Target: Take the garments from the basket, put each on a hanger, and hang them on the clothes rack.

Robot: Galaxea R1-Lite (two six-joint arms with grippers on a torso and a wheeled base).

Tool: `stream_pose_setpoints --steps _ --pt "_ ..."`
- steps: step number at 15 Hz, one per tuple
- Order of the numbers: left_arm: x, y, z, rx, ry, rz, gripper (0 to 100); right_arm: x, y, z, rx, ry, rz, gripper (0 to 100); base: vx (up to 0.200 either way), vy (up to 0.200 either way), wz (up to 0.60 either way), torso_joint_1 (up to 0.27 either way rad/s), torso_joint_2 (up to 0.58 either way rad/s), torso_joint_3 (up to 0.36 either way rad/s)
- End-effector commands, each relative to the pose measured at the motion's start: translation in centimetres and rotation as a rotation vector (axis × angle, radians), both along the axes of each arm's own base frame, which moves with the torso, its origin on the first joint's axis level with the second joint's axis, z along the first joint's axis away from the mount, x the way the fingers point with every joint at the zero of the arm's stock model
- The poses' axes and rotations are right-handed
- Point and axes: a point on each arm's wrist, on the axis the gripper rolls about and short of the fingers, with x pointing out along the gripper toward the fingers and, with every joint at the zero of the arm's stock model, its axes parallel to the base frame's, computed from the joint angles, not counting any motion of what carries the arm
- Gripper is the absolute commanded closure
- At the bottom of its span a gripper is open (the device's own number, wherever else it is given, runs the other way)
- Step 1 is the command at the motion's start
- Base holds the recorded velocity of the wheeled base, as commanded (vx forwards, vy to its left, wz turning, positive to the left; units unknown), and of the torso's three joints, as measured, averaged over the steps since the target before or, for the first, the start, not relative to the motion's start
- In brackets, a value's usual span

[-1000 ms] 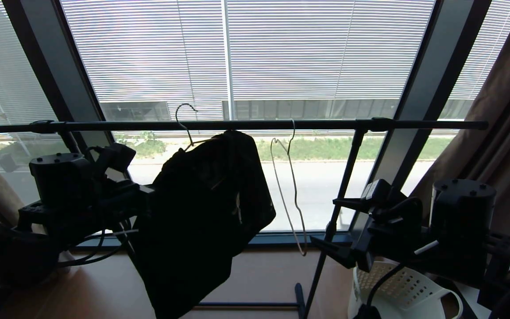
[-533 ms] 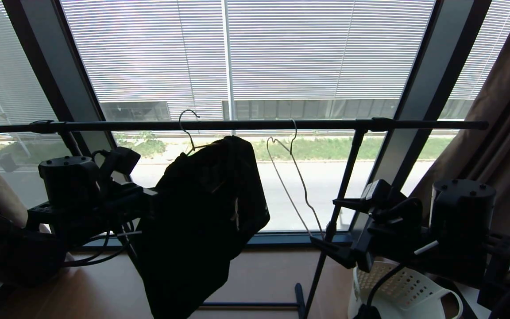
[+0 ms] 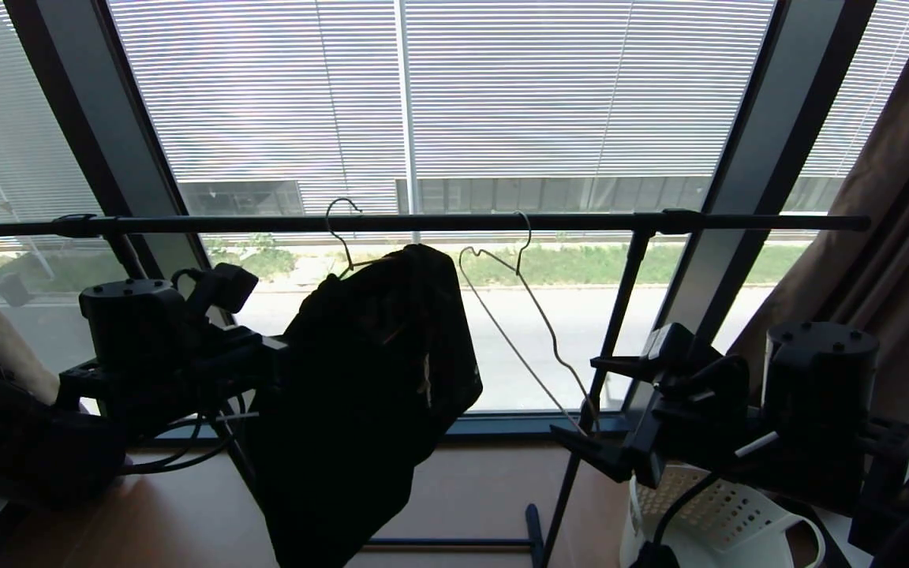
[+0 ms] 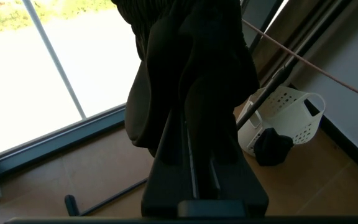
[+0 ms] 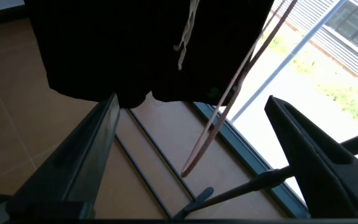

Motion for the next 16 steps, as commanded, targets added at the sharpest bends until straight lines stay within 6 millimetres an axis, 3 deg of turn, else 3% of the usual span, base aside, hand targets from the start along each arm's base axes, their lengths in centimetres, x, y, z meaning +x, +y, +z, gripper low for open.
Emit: stream_pose_setpoints --steps 1,11,16 --pt "0.1 -0.1 0.0 0.0 -0.001 -0.001 100 0.0 0.0 -0.1 -0.001 0.001 0.002 0 0.0 0.0 0.0 0.0 0.0 0.0" --pt "1.7 -1.4 0.7 -0.008 -0.044 -0.019 100 0.0 0.0 0.1 0.002 -0.004 0.003 0 0.0 0.0 0.0 0.0 0.0 0.0" --pt "3.3 -2.6 -0.8 0.003 -0.019 -0.021 100 -0.1 0.0 0.3 0.006 -0.011 0.003 0 0.0 0.0 0.0 0.0 0.0 0.0"
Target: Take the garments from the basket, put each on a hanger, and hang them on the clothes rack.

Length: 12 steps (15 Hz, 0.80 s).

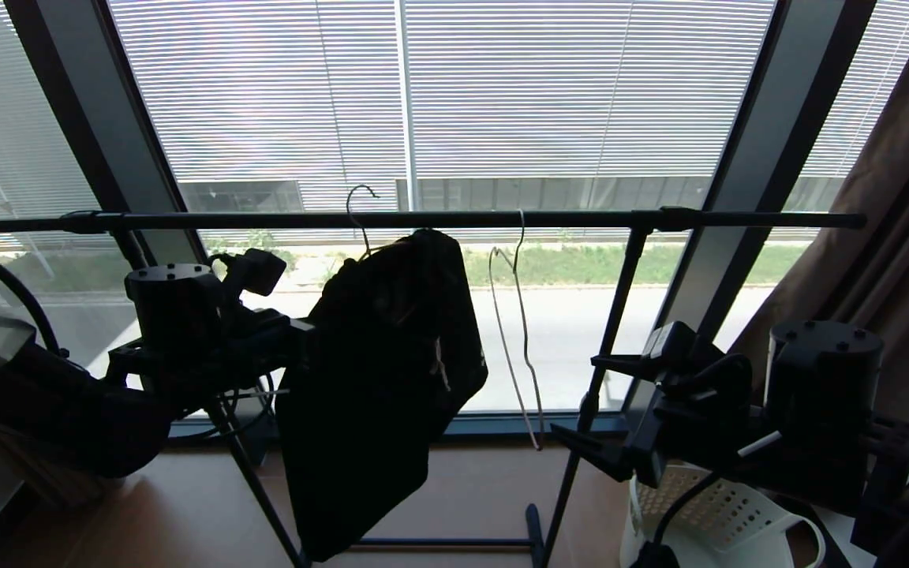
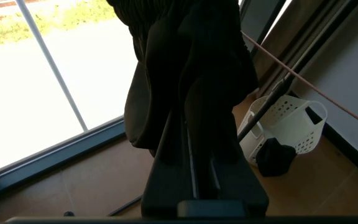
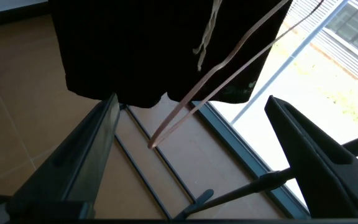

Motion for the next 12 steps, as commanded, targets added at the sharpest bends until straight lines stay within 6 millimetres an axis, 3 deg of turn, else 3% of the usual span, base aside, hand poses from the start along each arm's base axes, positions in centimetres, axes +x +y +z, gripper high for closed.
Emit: stream_pose_setpoints --steps 1,12 --pt "0.6 -0.94 -0.9 0.006 0.018 -0.013 100 -0.05 -0.02 0.07 0.001 -0.003 0.001 0 0.0 0.0 0.0 0.0 0.0 0.0" --pt "0.81 -1.74 -1.37 0.011 0.026 -0.024 100 -0.03 -0.01 0.1 0.002 -0.004 0.001 0 0.0 0.0 0.0 0.0 0.0 0.0"
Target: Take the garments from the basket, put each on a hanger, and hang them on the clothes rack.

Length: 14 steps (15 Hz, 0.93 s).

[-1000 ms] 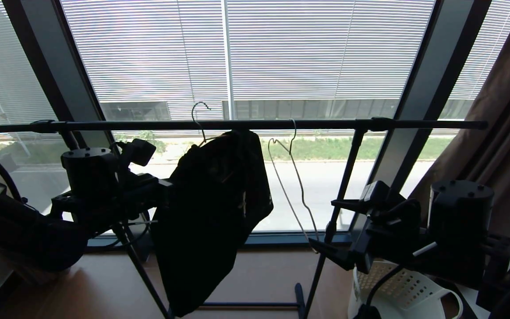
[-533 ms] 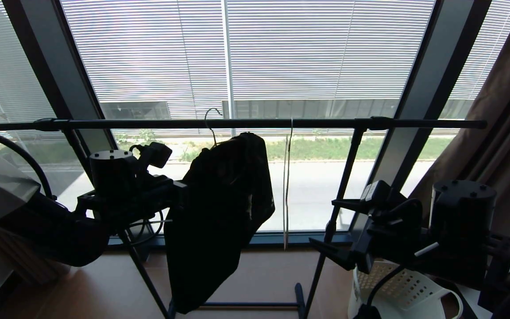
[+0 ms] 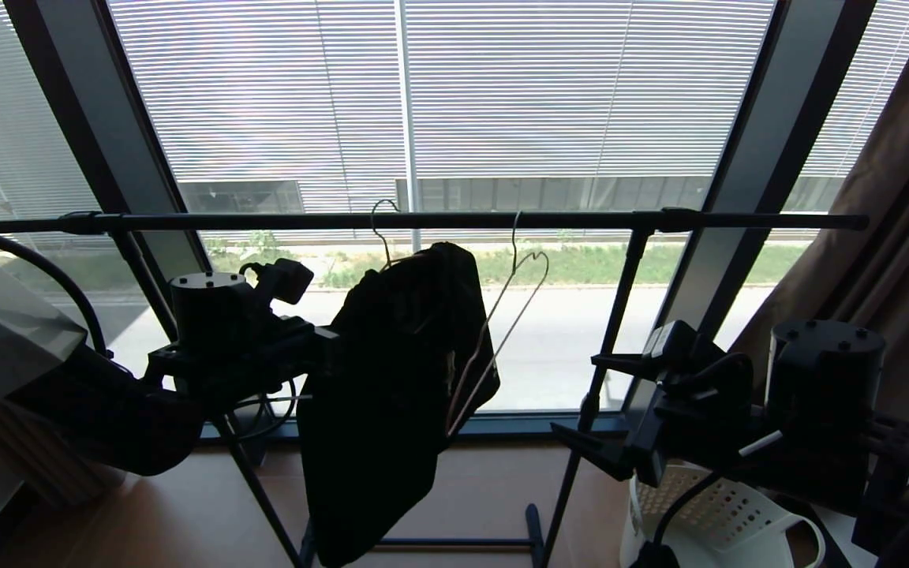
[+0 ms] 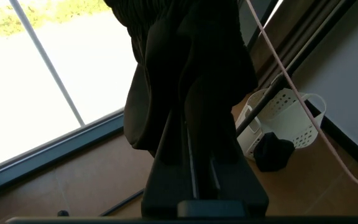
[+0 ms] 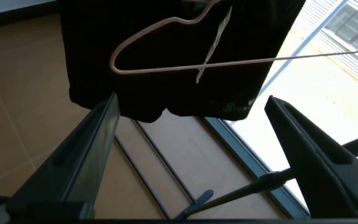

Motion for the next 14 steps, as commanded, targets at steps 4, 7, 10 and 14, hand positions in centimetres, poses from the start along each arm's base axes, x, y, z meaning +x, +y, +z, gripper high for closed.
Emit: stream_pose_setpoints --steps 4,7,10,14 --pt "-0.09 -0.02 -0.06 0.006 0.0 0.01 100 -0.03 0.01 0.06 0.001 -0.003 0.001 0 0.0 0.0 0.0 0.0 0.0 0.0" --pt "-0.25 -0.26 -0.11 0.008 0.003 0.004 100 -0.03 0.01 0.06 0.001 -0.003 0.001 0 0.0 0.0 0.0 0.0 0.0 0.0" --pt "-0.43 -0.35 -0.41 0.016 0.012 0.015 100 -0.03 0.01 0.06 0.002 -0.002 0.001 0 0.0 0.0 0.0 0.0 0.0 0.0" --pt "-0.54 -0.59 -0.41 0.018 0.014 0.012 0 -0.06 -0.01 0.14 0.003 -0.004 0.001 0 0.0 0.0 0.0 0.0 0.0 0.0"
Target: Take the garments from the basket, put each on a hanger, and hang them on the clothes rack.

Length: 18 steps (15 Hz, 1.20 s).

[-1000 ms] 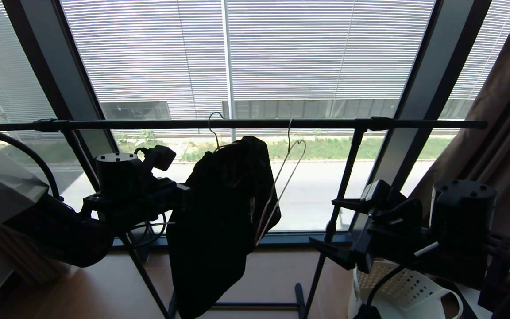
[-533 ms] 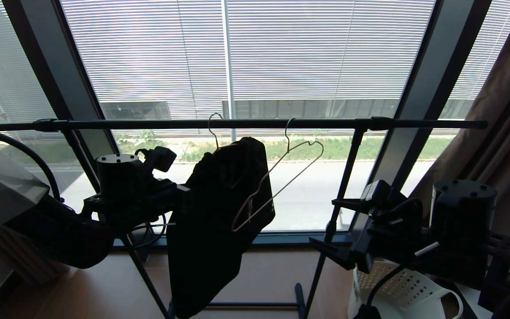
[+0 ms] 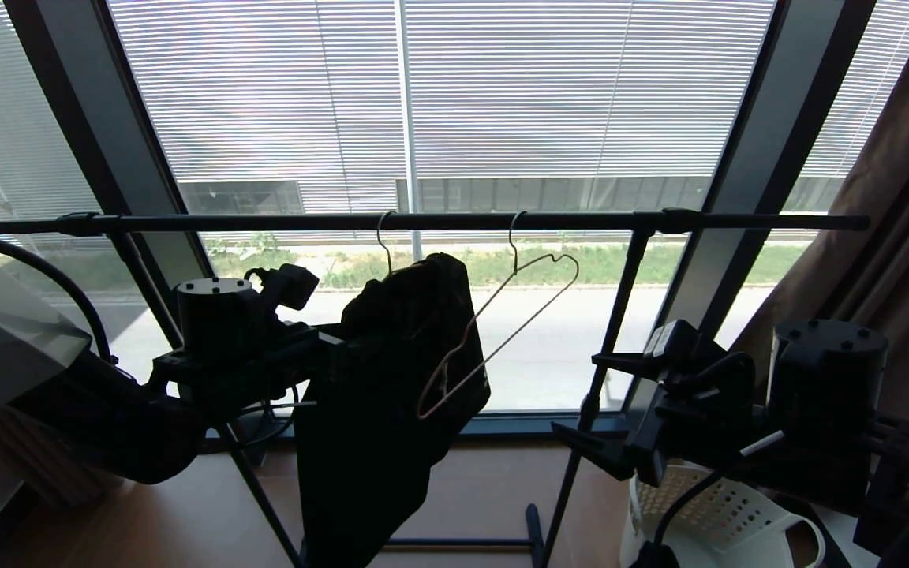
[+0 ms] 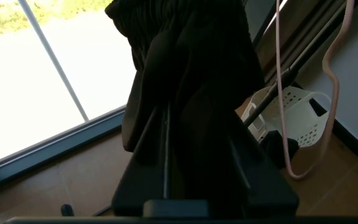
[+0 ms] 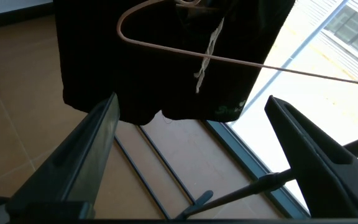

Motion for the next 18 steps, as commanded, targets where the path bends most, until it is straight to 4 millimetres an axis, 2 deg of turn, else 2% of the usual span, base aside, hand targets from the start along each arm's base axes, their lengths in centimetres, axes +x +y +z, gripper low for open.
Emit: stream_pose_setpoints --steps 1,4,8,13,16,18 --pt "0.0 0.0 0.0 0.0 0.002 0.0 0 0.0 0.0 0.0 0.0 -0.002 0.001 0 0.0 0.0 0.0 0.0 0.0 0.0" --pt "-0.5 0.1 -0.1 0.009 0.01 0.017 0 -0.1 0.0 0.1 0.001 -0.005 0.001 0 0.0 0.0 0.0 0.0 0.0 0.0" --pt "-2.9 0.5 1.3 0.005 -0.004 0.016 0 -0.3 -0.1 0.5 0.008 -0.017 0.001 0 0.0 0.0 0.0 0.0 0.0 0.0" --pt "-6.9 0.9 3.1 -0.001 -0.03 -0.008 0 -0.8 -0.4 1.2 0.019 -0.039 0.003 0 0.0 0.0 0.0 0.0 0.0 0.0" --pt "-10.7 2.2 4.0 0.039 -0.078 0.001 0 -4.6 -2.1 3.6 0.036 -0.136 -0.087 0 0.0 0.0 0.0 0.0 0.0 0.0" --pt "-13.7 3.2 3.9 0.133 -0.124 0.043 0 -7.5 -3.0 3.5 0.034 -0.151 -0.104 0 0.0 0.0 0.0 0.0 0.0 0.0"
